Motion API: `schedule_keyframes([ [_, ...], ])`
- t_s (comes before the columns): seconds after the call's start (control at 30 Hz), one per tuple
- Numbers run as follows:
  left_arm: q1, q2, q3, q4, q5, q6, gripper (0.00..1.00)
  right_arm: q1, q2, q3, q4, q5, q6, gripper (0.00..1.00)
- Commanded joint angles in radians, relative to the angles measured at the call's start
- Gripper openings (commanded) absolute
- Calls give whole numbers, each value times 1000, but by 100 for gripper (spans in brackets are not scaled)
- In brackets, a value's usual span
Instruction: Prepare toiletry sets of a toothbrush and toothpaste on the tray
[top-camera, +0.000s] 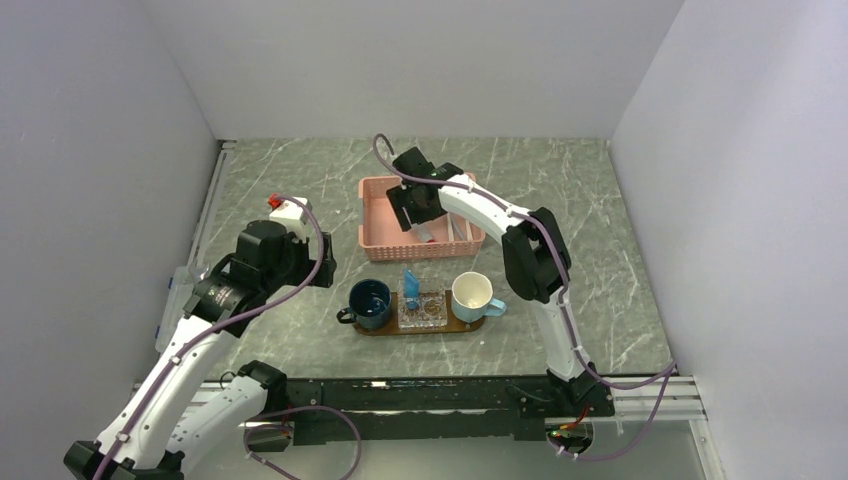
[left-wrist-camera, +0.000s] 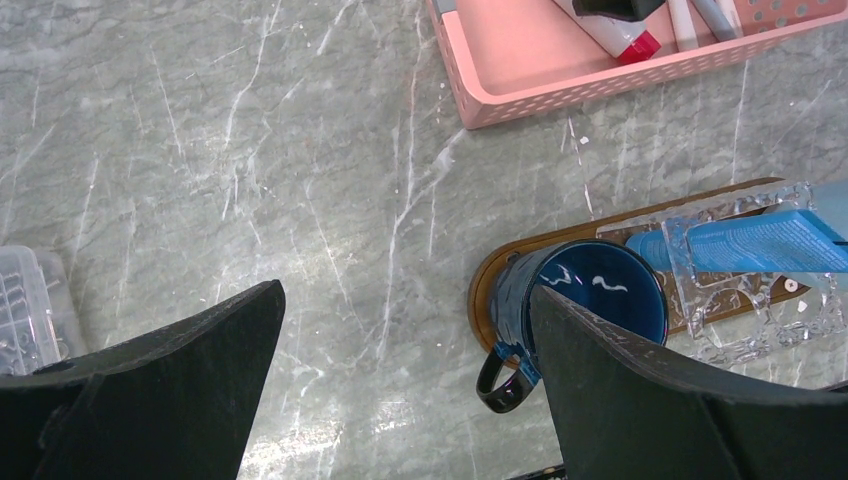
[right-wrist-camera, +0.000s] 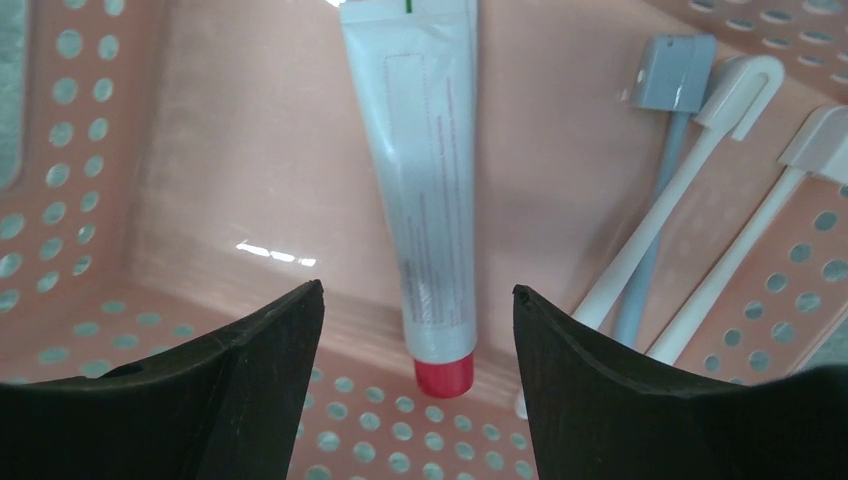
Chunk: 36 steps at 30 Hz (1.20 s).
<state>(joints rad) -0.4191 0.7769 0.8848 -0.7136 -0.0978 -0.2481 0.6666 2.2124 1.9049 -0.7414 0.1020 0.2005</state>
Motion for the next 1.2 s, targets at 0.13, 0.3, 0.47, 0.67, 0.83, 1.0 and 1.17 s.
schedule_keyframes([
  [0.13,4,8,1,43,11,15,99,-28,53,60,44,-17,-50,76],
  [0.3,5,15,1,44,13,15,99,-32,87,64,39,-44,-59,77],
  [0.47,5,17,2,45,10,16,99,-32,97,37,52,-70,-58,76],
  [0.67,6,18,1,44,9,16,99,-31,104,20,49,-75,-64,65],
  [0.83,5,21,2,44,12,16,99,-32,98,9,53,-78,-62,51],
  [1.0,5,19,3,44,10,15,99,-32,76,5,56,-82,-52,36],
  [1.17,5,15,3,45,14,16,100,-32,26,-6,64,-75,-48,32],
])
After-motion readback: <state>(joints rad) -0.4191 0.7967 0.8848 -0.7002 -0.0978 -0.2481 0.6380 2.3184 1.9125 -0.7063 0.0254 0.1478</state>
